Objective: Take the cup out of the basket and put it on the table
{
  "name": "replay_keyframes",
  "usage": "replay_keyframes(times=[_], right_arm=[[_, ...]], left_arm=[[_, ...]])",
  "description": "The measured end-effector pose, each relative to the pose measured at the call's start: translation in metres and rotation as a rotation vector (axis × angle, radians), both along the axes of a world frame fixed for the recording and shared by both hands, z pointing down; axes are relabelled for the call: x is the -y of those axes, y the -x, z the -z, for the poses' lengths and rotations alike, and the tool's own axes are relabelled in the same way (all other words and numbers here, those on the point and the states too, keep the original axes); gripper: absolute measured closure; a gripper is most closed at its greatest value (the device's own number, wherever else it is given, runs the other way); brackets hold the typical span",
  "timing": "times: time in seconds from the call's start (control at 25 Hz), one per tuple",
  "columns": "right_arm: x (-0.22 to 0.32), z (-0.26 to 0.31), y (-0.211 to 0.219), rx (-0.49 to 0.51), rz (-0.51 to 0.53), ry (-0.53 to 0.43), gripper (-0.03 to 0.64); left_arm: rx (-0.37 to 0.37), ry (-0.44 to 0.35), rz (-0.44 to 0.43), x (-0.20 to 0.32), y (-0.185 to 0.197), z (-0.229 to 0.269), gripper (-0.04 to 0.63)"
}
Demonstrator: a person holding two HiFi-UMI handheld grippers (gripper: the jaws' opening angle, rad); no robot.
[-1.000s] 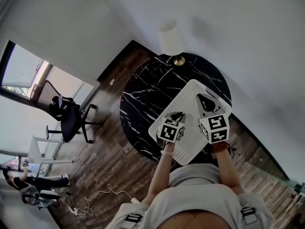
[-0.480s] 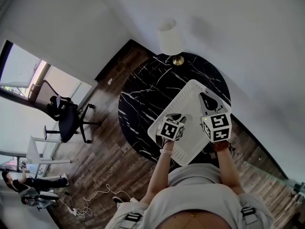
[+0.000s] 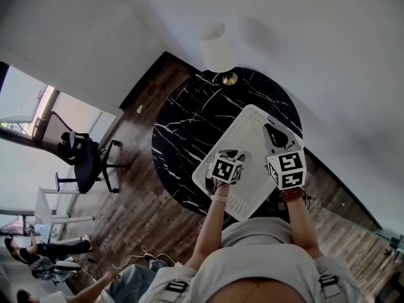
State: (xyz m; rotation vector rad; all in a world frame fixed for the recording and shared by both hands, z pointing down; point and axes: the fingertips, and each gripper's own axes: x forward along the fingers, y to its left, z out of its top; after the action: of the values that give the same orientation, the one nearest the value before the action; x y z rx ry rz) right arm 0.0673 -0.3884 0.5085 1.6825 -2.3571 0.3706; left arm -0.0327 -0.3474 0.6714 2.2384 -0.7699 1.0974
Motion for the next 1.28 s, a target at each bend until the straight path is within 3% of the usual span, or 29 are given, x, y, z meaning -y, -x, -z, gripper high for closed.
replay_keyframes(times=[0.36, 0.68, 0.96, 1.28], right_arm=[[-0.005, -0.004, -0.020, -0.019, -0.057, 0.010, 0.607], [-0.010, 0.000, -0.032, -0.009, -0.101, 0.003, 0.607], [-0.014, 0.004, -0.039, 0.009, -0.121, -0.006, 0.607], [-0.018, 0.006, -0.050, 0.032, -0.149, -0.012, 0.607]], left_arm=[[-0.020, 0.073, -0.023, -0.001, -0.004, -0.018, 0.491], [0.016, 0.126, -0.097, -0.001, -0.010, -0.027, 0.491], [0.110, 0.161, -0.186, -0.005, -0.013, -0.038, 0.492], [0.121, 0.150, -0.165, -0.002, -0.014, -0.048, 0.494]])
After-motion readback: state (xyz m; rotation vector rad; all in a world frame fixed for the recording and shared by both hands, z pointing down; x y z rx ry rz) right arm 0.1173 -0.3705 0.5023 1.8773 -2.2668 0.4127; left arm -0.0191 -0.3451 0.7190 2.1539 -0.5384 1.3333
